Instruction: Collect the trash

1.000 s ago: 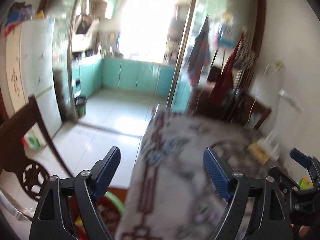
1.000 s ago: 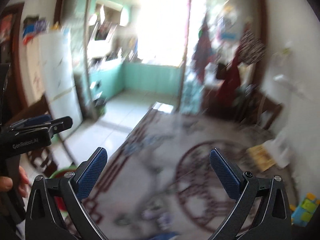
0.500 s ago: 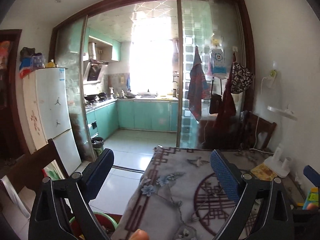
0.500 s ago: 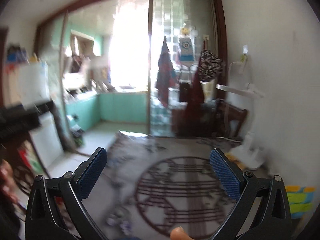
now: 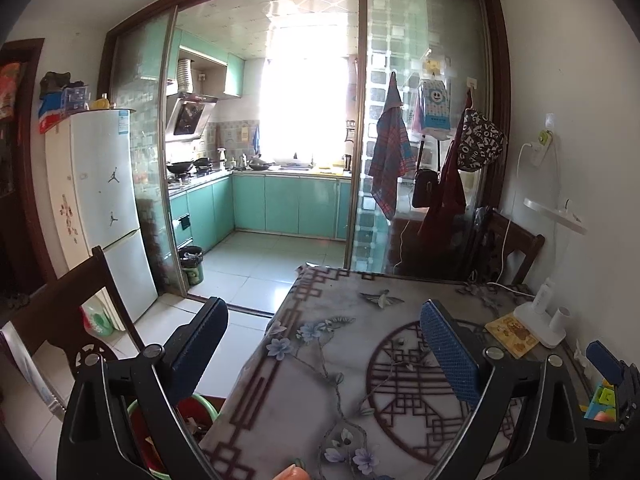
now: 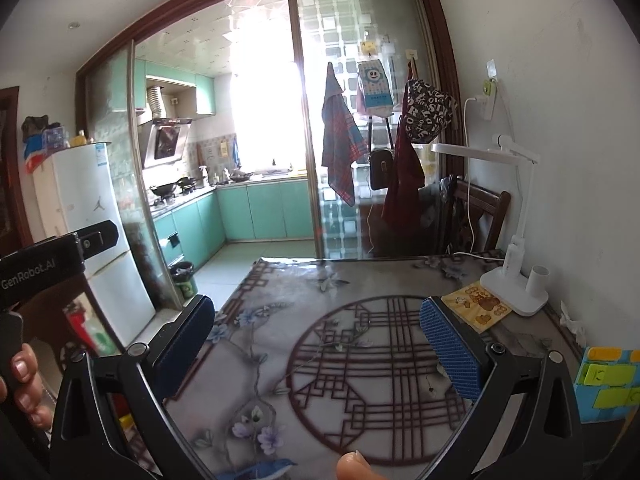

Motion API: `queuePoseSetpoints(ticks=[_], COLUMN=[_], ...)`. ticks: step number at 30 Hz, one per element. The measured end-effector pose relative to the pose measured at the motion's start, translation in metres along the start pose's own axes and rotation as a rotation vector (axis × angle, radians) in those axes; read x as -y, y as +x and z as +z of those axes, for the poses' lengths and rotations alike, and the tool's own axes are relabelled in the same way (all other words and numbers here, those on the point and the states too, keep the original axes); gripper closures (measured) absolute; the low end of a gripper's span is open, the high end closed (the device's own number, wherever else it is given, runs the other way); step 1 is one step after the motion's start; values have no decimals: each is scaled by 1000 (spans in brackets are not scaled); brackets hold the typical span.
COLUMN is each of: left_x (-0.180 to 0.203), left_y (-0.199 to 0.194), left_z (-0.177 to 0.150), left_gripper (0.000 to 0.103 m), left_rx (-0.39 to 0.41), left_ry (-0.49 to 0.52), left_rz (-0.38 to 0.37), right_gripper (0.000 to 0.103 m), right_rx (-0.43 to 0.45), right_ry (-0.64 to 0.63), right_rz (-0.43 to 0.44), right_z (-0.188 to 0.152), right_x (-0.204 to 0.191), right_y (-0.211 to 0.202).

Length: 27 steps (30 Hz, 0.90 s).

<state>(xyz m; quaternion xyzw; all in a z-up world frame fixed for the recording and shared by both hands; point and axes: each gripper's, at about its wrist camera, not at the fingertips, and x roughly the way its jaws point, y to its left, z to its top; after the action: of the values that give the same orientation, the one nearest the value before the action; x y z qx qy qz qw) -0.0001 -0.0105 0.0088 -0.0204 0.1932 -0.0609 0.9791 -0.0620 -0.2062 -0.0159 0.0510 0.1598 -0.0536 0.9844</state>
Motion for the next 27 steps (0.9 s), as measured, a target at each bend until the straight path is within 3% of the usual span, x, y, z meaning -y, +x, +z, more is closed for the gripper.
queuePoseSetpoints(ticks=[27], left_x=[27], left_y=[21], left_z=[-11], left_gripper=[6], left_rx=[-63], left_ry=[51], left_rz=[-18], right_gripper=[0], right_rx=[-42], right_ry=[29], right_rz=[-11], right_z=[-4], right_x=[26], right_y=[4])
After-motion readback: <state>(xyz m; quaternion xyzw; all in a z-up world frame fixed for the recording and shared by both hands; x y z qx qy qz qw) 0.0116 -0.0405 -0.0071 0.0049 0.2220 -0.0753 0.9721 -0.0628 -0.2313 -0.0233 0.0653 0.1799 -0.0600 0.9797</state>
